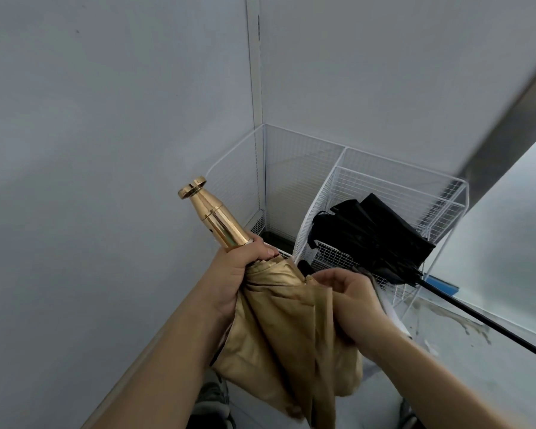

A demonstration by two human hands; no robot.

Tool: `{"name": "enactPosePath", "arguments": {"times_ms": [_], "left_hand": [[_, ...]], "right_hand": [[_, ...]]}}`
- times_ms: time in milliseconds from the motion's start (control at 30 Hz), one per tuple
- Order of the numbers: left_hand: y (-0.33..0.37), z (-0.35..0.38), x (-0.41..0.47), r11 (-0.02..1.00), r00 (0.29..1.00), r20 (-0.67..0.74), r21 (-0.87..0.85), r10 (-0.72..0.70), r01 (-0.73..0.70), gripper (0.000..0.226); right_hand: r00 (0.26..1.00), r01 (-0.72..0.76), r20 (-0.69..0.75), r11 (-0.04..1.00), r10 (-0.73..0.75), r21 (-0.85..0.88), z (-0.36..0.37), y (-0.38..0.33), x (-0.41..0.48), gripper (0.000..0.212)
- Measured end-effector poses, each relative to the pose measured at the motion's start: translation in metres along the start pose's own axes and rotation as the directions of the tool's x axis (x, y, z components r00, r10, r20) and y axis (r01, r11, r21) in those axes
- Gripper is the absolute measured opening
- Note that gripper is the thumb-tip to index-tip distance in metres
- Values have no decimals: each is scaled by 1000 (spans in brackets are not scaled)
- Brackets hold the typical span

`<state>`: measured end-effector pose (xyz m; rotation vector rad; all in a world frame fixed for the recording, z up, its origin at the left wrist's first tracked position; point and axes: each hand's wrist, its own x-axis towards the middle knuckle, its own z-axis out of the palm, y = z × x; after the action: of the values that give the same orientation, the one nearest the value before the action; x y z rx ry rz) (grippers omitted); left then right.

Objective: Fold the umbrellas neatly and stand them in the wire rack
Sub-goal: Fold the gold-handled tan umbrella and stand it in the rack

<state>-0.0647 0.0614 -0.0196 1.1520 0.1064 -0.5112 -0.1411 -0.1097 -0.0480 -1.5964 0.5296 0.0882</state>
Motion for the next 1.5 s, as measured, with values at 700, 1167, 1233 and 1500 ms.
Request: {"name": "enactPosePath", "arguments": {"times_ms": [700, 1167, 1233, 1500], "left_hand": [[-5, 4, 7, 987, 944, -289, -8, -157, 162, 23], [-8, 1, 11, 993, 917, -393, 68, -60, 95, 10], [-10, 4, 12, 994, 910, -408, 45, -75, 102, 13], [0, -15, 18, 973, 734, -650, -223, -195, 61, 16]], "right_hand": [[972, 160, -114, 936, -205, -315, 4, 12, 4, 10], [977, 193, -51, 960, -207, -203, 3, 9, 4, 12], [972, 199, -55, 928, -227, -315, 6, 19, 7, 10], [786, 606, 166, 688, -595, -400, 8, 11, -20, 50]]}}
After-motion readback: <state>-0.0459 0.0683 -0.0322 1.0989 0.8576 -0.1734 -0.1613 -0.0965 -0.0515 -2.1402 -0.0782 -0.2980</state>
